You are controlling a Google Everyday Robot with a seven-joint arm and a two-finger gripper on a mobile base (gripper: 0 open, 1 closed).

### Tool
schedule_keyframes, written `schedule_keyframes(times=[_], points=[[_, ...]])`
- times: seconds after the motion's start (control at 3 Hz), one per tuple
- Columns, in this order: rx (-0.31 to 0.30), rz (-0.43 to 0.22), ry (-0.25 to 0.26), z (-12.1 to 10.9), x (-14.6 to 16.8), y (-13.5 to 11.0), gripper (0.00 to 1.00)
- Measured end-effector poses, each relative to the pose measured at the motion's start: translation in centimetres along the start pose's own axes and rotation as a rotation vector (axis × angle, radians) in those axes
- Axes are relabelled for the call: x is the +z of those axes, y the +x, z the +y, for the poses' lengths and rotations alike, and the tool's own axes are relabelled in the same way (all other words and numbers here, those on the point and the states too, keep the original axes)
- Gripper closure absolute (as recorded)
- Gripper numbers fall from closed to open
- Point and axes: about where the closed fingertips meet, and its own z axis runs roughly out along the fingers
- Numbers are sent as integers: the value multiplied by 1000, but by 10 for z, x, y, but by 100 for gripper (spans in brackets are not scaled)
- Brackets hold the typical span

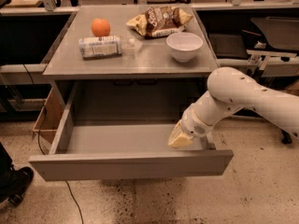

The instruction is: Open top drawer

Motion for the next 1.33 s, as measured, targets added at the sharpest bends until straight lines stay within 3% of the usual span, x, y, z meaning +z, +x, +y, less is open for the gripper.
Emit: schedule_keyframes(times=[0.33, 0.67, 1.0, 1.33], points=[[-2, 10, -87, 24, 0, 8, 100], [-2, 10, -87, 24, 0, 8, 100], [-14, 8, -15, 23, -23, 14, 100], [-28, 19, 113, 8, -63, 18, 100]])
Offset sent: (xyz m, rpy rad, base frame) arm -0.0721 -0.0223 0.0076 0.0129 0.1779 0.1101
